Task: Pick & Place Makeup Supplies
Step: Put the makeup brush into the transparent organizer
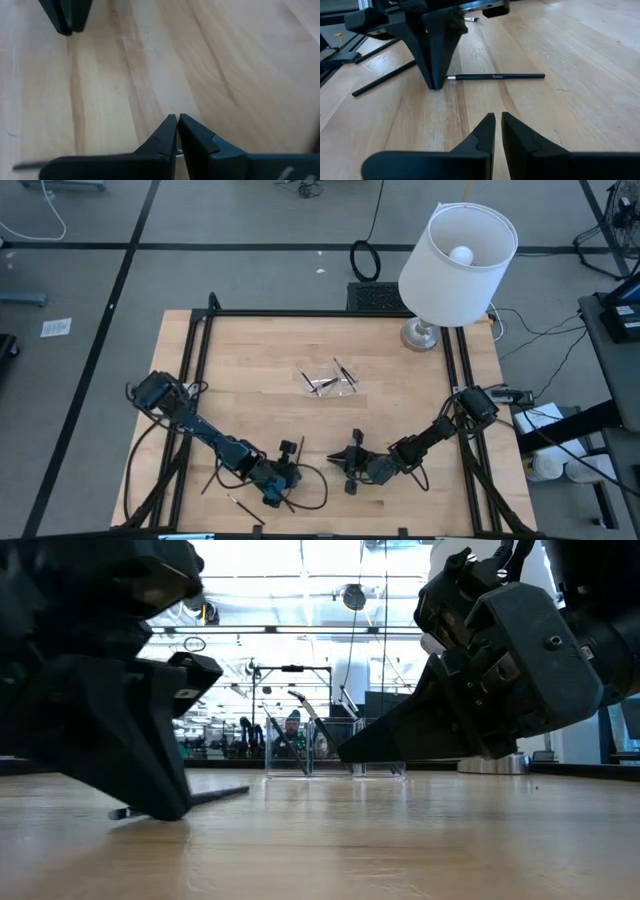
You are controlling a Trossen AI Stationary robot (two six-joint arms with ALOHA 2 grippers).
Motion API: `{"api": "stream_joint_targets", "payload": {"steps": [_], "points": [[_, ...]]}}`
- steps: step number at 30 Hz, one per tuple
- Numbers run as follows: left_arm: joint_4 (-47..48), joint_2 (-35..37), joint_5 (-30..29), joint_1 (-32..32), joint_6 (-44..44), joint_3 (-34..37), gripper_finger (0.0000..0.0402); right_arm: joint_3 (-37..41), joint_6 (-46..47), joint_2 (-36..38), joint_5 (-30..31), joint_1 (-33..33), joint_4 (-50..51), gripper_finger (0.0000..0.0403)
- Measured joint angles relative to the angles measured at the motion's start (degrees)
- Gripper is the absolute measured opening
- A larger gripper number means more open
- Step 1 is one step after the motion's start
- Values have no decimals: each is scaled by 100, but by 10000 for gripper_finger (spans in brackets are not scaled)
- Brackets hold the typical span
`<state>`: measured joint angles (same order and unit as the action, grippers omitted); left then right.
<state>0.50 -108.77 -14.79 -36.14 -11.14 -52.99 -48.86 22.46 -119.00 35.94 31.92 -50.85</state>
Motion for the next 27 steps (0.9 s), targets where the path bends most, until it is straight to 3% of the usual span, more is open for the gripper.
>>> {"api": "stream_joint_targets", "payload": {"steps": [12,27], "points": [[1076,480,-214,-119,-533,27,31,0,0,0,-4,0,13,23],[944,492,-346,-104,-403,28,31,0,-64,-2,-36,0,11,23]]}}
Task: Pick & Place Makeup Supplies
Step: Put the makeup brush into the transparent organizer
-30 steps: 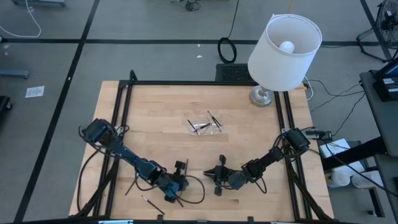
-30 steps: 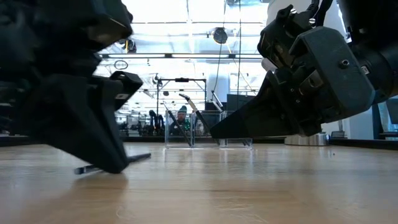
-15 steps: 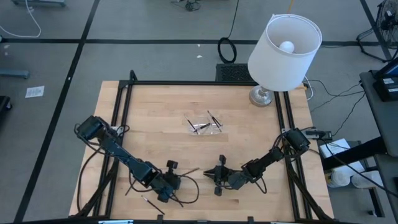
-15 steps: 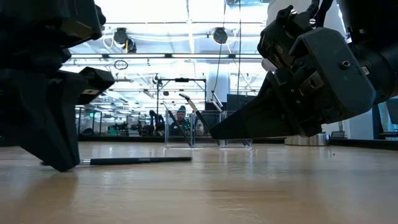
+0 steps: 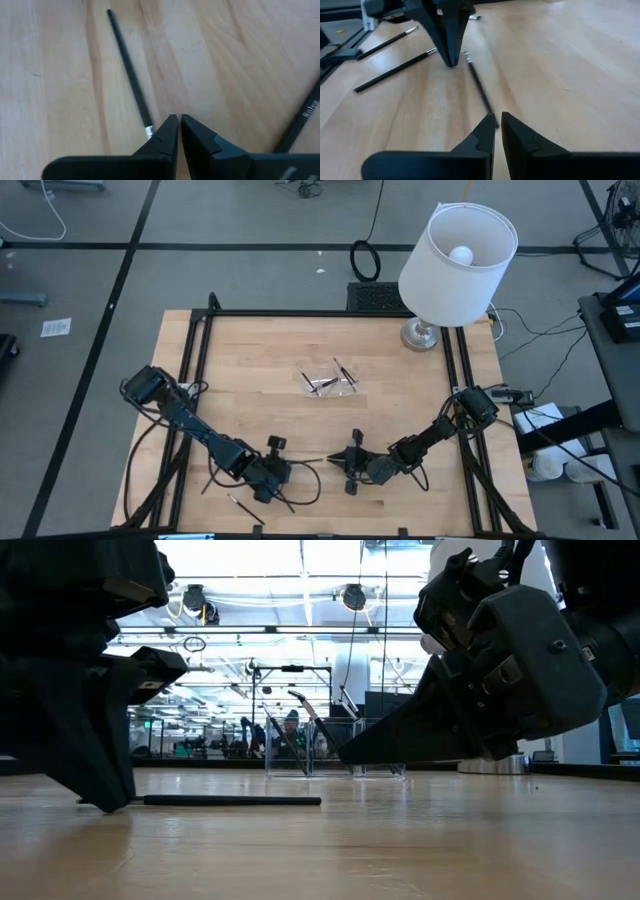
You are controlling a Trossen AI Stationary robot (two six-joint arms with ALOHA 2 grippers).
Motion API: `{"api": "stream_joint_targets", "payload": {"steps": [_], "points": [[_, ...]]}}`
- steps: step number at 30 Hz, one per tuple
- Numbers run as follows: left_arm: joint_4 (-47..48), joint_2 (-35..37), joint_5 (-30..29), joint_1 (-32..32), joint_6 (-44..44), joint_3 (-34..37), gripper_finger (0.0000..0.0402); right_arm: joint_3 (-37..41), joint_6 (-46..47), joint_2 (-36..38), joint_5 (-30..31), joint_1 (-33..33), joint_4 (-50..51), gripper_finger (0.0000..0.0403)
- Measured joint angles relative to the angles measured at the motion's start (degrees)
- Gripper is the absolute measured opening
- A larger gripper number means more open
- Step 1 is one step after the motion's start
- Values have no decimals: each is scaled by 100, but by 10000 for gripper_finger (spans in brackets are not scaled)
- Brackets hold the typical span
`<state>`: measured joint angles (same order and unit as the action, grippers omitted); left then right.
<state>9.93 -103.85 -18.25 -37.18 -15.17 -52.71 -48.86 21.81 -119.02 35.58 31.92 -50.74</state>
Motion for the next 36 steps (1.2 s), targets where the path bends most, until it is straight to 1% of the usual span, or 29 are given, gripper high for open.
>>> {"api": "stream_joint_targets", "payload": {"steps": [4,6,10,12,14,15,16,18,21,22,24,27,29,30,32,33,34,36], "points": [[60,84,173,-135,54,0,31,2,-76,-2,-425,0,-48,23],[94,205,176,-203,71,0,31,1,-269,18,-570,-2,-161,23],[70,683,138,-410,133,0,31,-87,-813,237,-833,-2,-170,23],[124,946,-32,-582,134,-4,31,-153,-1111,419,-895,-2,-168,23],[373,1197,-325,-789,75,-2,31,-270,-1305,566,-1037,-2,-159,23],[469,1299,-465,-891,3,-2,31,-348,-1376,672,-1033,-8,33,22],[619,1406,-617,-999,-96,-4,31,-500,-1415,786,-1046,-44,403,22],[1020,1587,-913,-1232,-367,-1,31,-1115,-1309,935,-1297,-190,1739,22],[1524,1821,-1336,-1579,-875,-2,31,-2517,-1076,937,-1627,-414,4602,19],[1812,1896,-1495,-1707,-1107,-2,31,-3014,-1040,839,-1644,-468,5337,18],[2309,2007,-1746,-1933,-1634,-2,31,-3955,-1046,538,-1876,-581,6382,15],[3108,2114,-2149,-2279,-2486,-2,31,-4881,-1196,216,-2424,-720,7480,15],[3460,2135,-2376,-2476,-2977,-2,31,-5485,-1201,-143,-2827,-877,7718,21],[3590,2145,-2448,-2562,-3171,-2,31,-5760,-1211,-316,-2899,-929,7958,27],[3776,2149,-2534,-2691,-3424,-2,31,-6298,-1281,-733,-3022,-1022,8571,44],[3814,2146,-2553,-2756,-3508,-2,31,-6618,-1331,-996,-3191,-1076,8737,55],[3840,2146,-2583,-2817,-3571,-2,31,-6928,-1379,-1250,-3250,-1105,8849,67],[3847,2146,-2660,-2882,-3646,-2,31,-7455,-1404,-1652,-3308,-1134,9424,94]]}}
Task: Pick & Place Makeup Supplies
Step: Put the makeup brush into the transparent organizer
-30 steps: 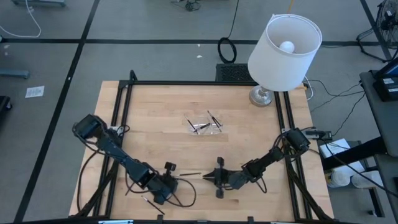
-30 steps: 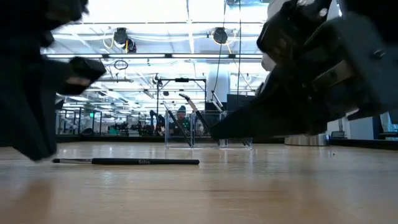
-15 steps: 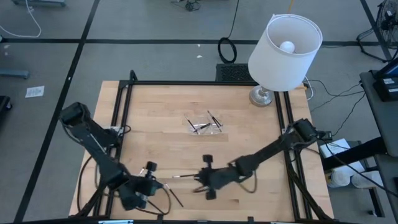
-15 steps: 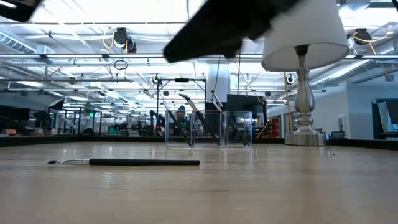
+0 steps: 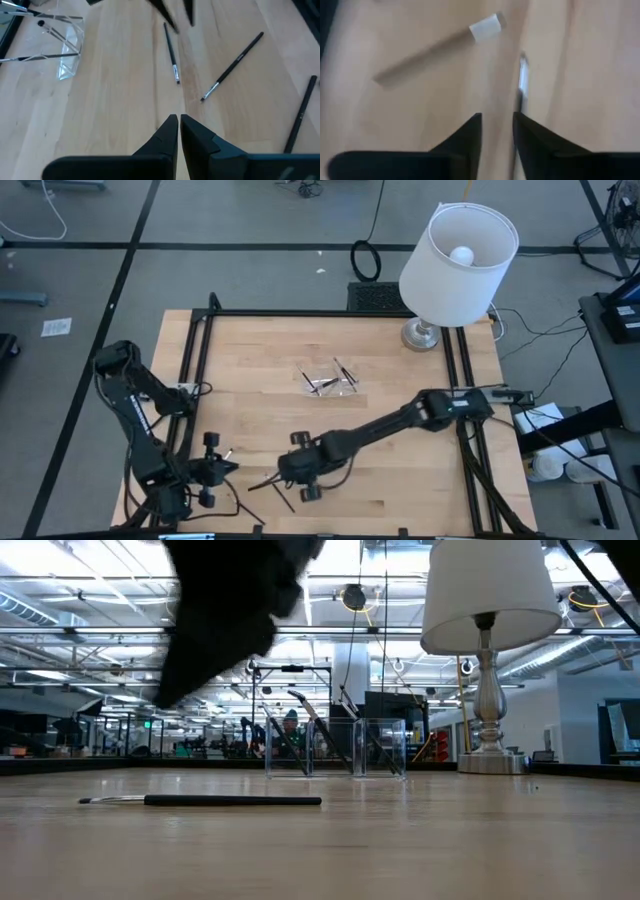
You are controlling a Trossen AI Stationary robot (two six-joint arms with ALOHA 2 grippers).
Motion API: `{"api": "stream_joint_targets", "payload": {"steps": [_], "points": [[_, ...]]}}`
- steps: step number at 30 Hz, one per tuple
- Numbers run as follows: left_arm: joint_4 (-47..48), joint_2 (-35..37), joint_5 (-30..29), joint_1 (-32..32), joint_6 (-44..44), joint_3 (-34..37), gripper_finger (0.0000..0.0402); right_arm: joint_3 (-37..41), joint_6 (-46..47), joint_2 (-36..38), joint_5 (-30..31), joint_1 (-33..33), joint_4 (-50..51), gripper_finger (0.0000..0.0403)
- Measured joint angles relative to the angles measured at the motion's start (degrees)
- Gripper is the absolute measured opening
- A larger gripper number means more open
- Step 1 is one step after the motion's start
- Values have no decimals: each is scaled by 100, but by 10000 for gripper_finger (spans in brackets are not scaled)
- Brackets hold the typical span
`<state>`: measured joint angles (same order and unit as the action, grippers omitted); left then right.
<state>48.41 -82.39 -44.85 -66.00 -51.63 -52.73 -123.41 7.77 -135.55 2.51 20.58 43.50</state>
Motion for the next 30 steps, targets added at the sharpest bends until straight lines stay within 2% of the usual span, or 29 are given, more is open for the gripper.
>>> {"api": "stream_joint_targets", "payload": {"steps": [4,8,11,18,30], "points": [[5,0,-126,-121,-2,0,31,-669,-107,-467,11,-30,583,152],[43,0,-173,-130,4,13,31,-671,-144,-591,37,-81,663,196],[76,0,-185,-102,-15,13,31,-666,-160,-587,55,-119,702,210],[105,0,-185,51,-17,13,31,-634,-241,-693,6,-255,652,200],[111,0,-181,262,62,15,31,-654,-92,-1170,-368,-376,1445,162]]}}
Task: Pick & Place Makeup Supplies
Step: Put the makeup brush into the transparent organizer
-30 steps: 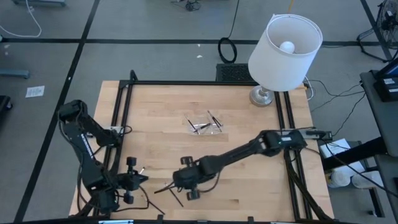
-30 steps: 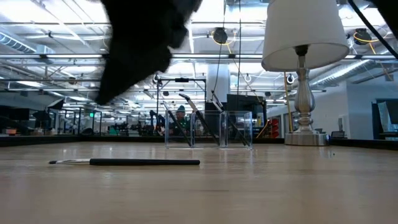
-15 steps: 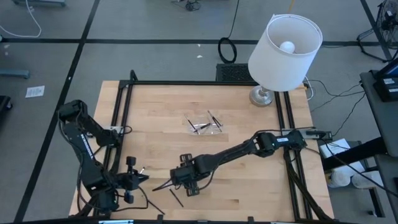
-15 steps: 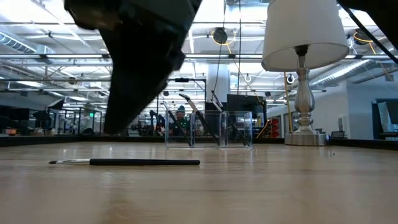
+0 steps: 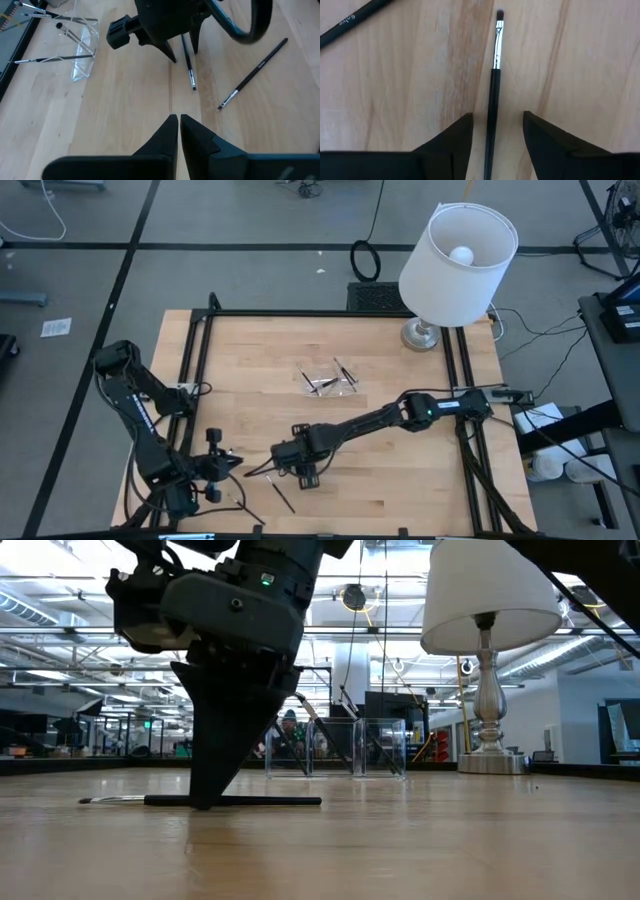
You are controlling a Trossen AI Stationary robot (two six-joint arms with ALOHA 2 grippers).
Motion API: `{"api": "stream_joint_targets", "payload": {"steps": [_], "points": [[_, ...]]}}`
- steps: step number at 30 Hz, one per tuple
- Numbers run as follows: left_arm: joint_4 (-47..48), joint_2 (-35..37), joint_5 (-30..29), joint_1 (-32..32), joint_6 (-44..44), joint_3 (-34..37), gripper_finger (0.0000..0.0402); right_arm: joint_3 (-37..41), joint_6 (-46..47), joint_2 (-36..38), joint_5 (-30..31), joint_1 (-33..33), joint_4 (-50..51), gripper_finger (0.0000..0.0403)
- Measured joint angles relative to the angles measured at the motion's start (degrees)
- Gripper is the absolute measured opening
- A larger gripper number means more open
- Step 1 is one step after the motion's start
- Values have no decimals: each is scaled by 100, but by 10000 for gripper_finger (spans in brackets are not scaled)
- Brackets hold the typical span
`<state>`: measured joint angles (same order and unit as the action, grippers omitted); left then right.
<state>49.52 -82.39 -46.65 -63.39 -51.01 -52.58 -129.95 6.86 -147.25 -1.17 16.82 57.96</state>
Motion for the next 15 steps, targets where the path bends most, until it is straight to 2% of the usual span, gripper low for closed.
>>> {"api": "stream_joint_targets", "payload": {"steps": [9,15], "points": [[-3,0,1,145,86,0,31,0,-9,-372,-512,-57,-52,119],[-3,0,1,221,99,0,31,11,-33,-375,-463,26,-173,75]]}}
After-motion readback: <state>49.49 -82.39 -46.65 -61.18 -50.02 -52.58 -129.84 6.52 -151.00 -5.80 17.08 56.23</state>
